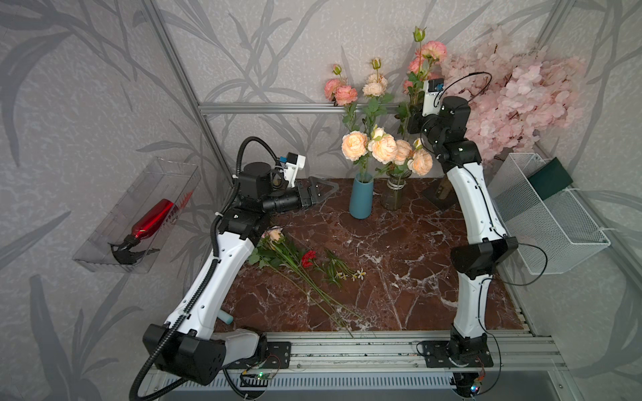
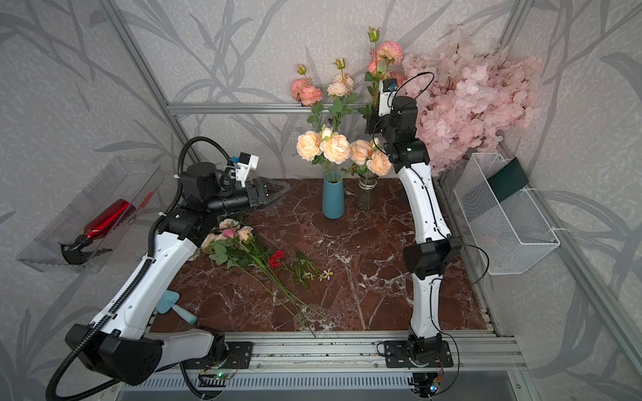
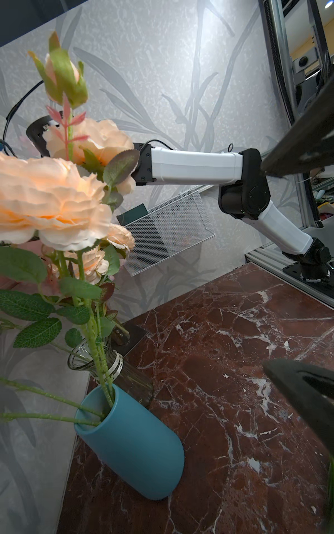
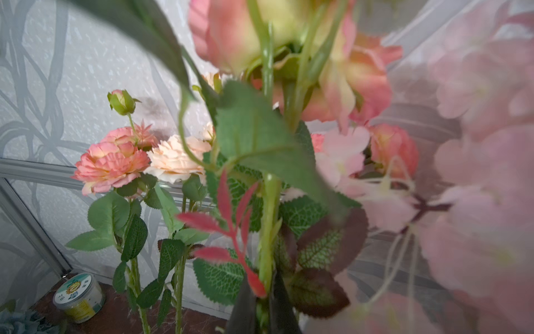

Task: Place the pink flowers into the vase
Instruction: Place the flower in the vase.

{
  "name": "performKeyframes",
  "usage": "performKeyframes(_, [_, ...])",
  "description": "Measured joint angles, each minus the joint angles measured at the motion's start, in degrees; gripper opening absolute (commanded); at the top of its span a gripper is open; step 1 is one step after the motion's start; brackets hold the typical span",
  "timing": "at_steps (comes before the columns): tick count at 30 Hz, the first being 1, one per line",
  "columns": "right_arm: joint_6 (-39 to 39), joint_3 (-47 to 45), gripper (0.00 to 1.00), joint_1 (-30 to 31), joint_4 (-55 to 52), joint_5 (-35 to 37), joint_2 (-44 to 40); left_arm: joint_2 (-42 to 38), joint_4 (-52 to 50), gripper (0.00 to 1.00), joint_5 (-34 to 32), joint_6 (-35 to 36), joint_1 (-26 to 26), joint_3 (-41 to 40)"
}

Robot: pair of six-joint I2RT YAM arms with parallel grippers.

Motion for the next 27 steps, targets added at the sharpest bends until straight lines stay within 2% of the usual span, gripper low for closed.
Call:
performKeyframes(3, [-0.2, -3.1, 0.00, 0.2, 2.4, -0.6, -0.2, 0.1, 0.3, 0.99, 0.0, 0.0, 0.0, -0.2])
performKeyframes(10, [-0.7, -19.4, 0.00, 0.6, 14.5, -0.3, -4.1, 0.2, 0.6, 0.99, 0.1, -0.1, 0.4, -0.5])
performKeyframes(13, [-0.7, -23.2, 0.00, 0.7, 19.1, 0.3, -4.6, 0.5, 0.7, 0.99, 0.1, -0.2, 0.6, -0.5])
performKeyframes(19, [-1.0, -21.7, 0.00, 0.8, 22.8, 0.5, -4.9, 1.3, 1.7, 0.99, 0.2, -1.2, 0.6, -0.5])
performKeyframes(27, [-3.5, -12.2, 0.00, 0.8, 22.1, 1.7, -4.9, 1.7, 2.9, 0.99, 0.2, -2.0, 0.6, -0.5])
